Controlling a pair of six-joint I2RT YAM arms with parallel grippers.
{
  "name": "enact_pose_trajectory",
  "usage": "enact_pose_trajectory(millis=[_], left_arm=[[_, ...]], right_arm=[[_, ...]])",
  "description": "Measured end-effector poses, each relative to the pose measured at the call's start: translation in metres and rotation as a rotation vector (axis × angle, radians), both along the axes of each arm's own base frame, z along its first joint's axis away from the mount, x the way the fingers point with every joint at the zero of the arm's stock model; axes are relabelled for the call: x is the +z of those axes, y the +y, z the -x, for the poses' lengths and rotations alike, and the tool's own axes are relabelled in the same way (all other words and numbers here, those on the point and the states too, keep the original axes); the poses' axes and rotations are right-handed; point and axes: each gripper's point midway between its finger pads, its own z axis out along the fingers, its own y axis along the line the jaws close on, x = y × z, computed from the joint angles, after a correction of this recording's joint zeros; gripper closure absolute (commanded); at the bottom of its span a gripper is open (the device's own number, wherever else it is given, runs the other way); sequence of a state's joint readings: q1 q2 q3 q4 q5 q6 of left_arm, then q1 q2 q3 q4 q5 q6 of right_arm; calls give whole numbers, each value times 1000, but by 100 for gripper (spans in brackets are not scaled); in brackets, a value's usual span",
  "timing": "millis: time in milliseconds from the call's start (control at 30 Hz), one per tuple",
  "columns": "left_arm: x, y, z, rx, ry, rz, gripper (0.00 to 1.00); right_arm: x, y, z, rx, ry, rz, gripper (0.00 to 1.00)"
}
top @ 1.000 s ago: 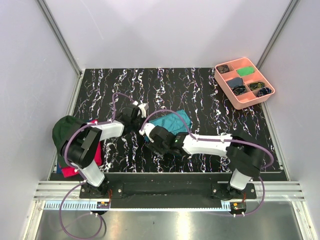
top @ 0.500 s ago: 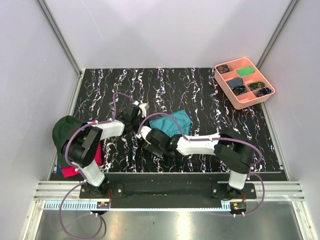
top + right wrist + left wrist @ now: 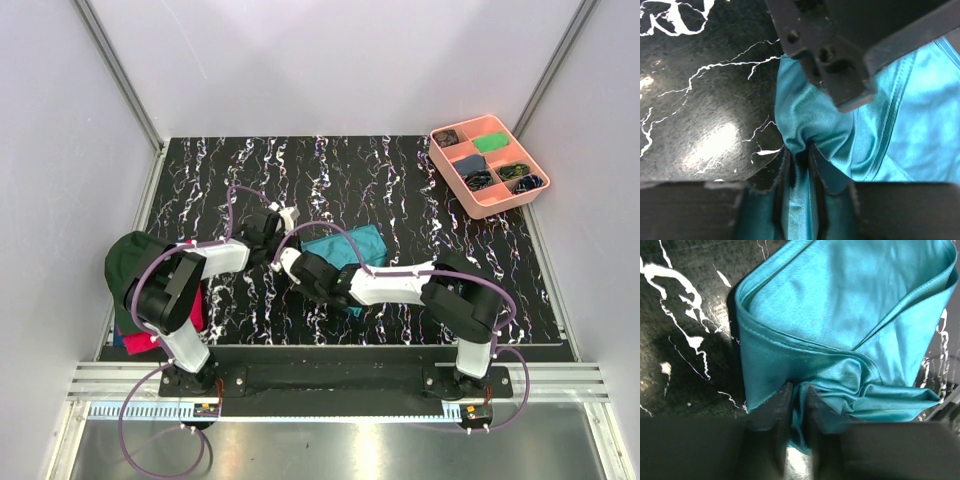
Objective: Fold the napkin, place the utensils inside, and roll it up
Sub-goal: Roll the napkin with the utensil
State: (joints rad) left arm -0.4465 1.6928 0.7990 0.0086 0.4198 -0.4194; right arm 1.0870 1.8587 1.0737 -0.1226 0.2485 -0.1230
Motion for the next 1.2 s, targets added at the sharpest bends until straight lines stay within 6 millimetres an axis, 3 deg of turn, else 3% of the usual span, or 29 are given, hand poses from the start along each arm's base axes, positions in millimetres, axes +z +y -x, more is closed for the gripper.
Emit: enact_pose_trajectory(millis=[133, 400, 567, 733, 933, 1200], left_arm=[[5, -2, 0, 11, 15, 30, 43], [19, 18, -11, 99, -1, 33, 27], [19, 43, -8, 185, -18, 12, 21], [18, 59, 13, 233, -36, 8, 20], [27, 61, 33, 243, -78, 73, 20], [17, 49, 42, 198, -33, 142, 27]], right_arm=[[0, 1, 1, 16, 40, -22, 87], [1, 10, 12, 70, 151, -100, 89], [2, 19, 30, 117, 237, -152, 89], [2, 22, 39, 138, 290, -182, 89], [3, 23, 42, 145, 323, -201, 90], [3, 24, 46, 152, 346, -211, 90]])
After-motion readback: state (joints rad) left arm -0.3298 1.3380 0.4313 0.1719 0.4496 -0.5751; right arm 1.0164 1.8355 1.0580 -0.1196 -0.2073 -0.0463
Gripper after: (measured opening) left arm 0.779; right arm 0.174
